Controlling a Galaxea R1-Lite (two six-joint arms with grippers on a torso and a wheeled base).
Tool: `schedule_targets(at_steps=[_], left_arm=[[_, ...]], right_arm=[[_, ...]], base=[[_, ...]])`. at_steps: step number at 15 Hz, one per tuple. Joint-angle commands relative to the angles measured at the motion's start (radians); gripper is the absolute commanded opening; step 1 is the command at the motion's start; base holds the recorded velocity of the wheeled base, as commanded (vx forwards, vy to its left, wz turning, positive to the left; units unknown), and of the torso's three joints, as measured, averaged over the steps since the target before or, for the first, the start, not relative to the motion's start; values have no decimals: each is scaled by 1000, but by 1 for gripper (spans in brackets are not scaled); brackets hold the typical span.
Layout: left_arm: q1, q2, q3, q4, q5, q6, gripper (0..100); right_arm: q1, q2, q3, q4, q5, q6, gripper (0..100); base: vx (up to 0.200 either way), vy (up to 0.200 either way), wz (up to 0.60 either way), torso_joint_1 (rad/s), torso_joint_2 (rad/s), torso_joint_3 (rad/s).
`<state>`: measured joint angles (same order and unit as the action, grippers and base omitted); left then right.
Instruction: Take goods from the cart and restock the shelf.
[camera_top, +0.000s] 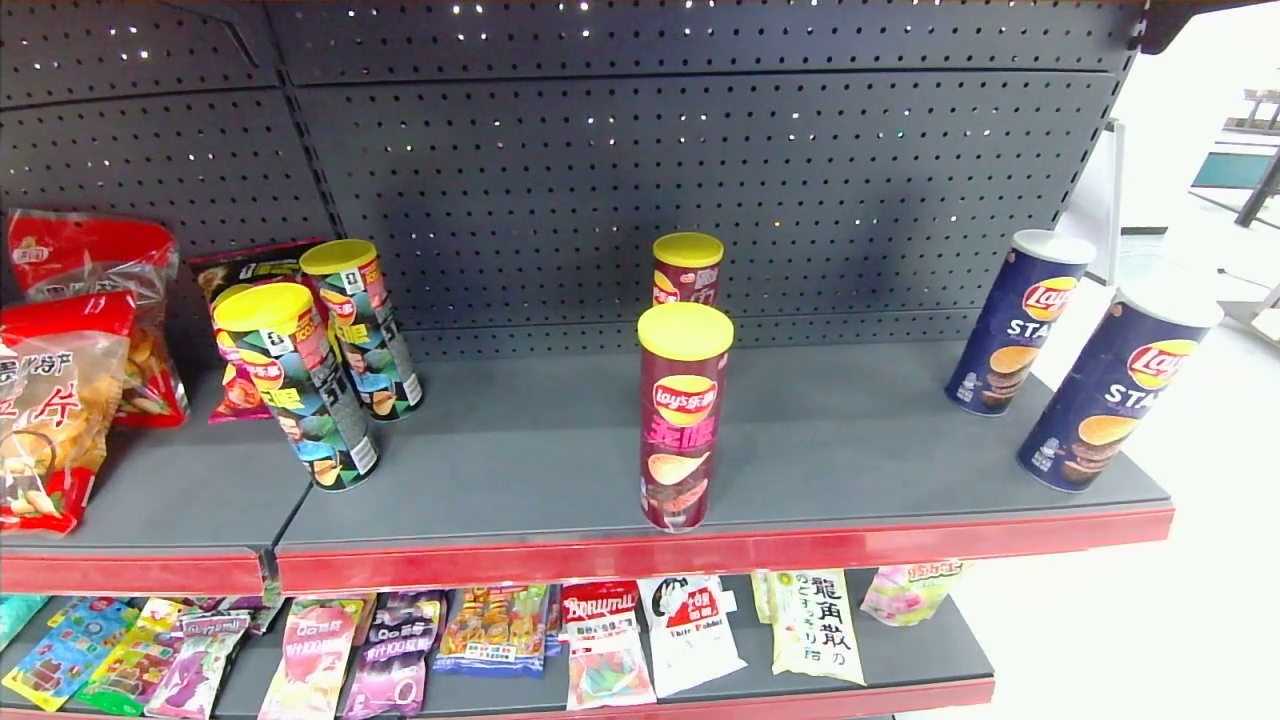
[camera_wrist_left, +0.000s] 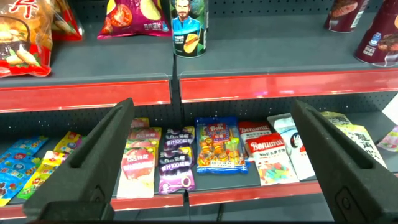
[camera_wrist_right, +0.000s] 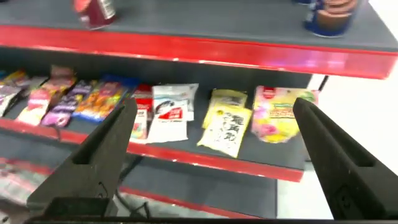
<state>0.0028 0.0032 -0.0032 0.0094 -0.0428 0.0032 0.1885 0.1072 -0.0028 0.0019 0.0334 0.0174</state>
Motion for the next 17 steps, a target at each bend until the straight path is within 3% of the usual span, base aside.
schedule_targets(at_steps=[1,4,17], left_arm=[[0,0,0,0,0,0,100],[0,0,0,0,0,0,100],[0,-2,0,0,0,0,100]], right_arm=[[-162,-1,1,1,3,-16,100],[-187,-107,3,0,-7,-8,100],[-187,-107,3,0,-27,-13,100]], base=[[0,0,0,0,0,0],[0,0,0,0,0,0],[0,0,0,0,0,0]])
